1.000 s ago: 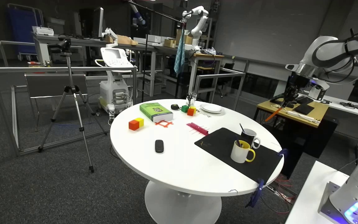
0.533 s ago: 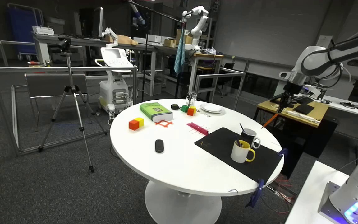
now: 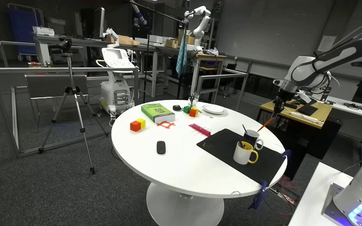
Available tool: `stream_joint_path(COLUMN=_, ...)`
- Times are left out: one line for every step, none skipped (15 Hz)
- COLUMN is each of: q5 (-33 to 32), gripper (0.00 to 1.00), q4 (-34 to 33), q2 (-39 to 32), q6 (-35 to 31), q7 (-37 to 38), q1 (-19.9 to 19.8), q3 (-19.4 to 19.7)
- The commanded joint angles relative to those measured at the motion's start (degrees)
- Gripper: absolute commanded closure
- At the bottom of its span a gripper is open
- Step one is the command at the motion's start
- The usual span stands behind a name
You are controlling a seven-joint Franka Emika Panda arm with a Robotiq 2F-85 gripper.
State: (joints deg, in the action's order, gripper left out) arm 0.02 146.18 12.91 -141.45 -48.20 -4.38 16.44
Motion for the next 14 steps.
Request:
stream_joint_path(q5=1.8, gripper=0.98, q4=-2.1, q2=-5.0, q6=-5.0, q7=-1.6, q1=0.4, q3=-1.3)
stream_joint_path(q5=2.2, gripper=0.98, q4=-2.3, q2=-5.9, q6=-6.2, q7=-1.8, q1=0.5, q3=-1.7)
stream_joint_path(q5=2.5, gripper=0.98, q4=-2.6, q2=-7.0, q6=-7.2, q7=-1.7, q1=0.7, q3=-2.2)
stream_joint_path(q5=2.9, gripper=0.98, q4=-2.7, q2=-7.9, q6=-8.4, q7=-1.9, q1=0.8, q3=-2.6)
stream_joint_path(q5=3.2, gripper=0.98, q4=-2.9, q2=-8.6, q6=-9.1, q7=-2.0, q1=0.8, q3=-3.1)
stream_joint_path(q5=3.6, gripper=0.98, q4=-3.1, q2=-9.4, q6=-9.8, q7=-2.0, q1=0.8, q3=-3.7)
stream_joint_path(q5=4.0, gripper=0.98, q4=-3.4, q2=-10.2, q6=-10.4, q7=-2.2, q1=0.8, q3=-4.3)
stream_joint_path(q5=4.5, gripper=0.98, q4=-3.7, q2=-11.1, q6=-10.9, q7=-2.2, q1=0.8, q3=-4.9)
stream_joint_path(q5=4.8, gripper=0.98, q4=-3.9, q2=-11.8, q6=-11.2, q7=-2.2, q1=0.7, q3=-5.5)
stream_joint_path(q5=5.3, gripper=0.98, q4=-4.3, q2=-12.7, q6=-11.3, q7=-2.3, q1=0.6, q3=-6.1)
stream_joint_path(q5=5.3, gripper=0.98, q4=-4.5, q2=-13.4, q6=-11.2, q7=-2.1, q1=0.5, q3=-6.7)
stream_joint_path(q5=5.3, gripper=0.98, q4=-4.9, q2=-14.4, q6=-11.1, q7=-2.2, q1=0.4, q3=-7.3)
stream_joint_path(q5=5.0, gripper=0.98, q4=-5.2, q2=-15.3, q6=-10.9, q7=-2.0, q1=0.2, q3=-7.9)
stream_joint_path(q5=4.4, gripper=0.98, q4=-5.4, q2=-16.1, q6=-10.7, q7=-1.7, q1=0.0, q3=-8.4)
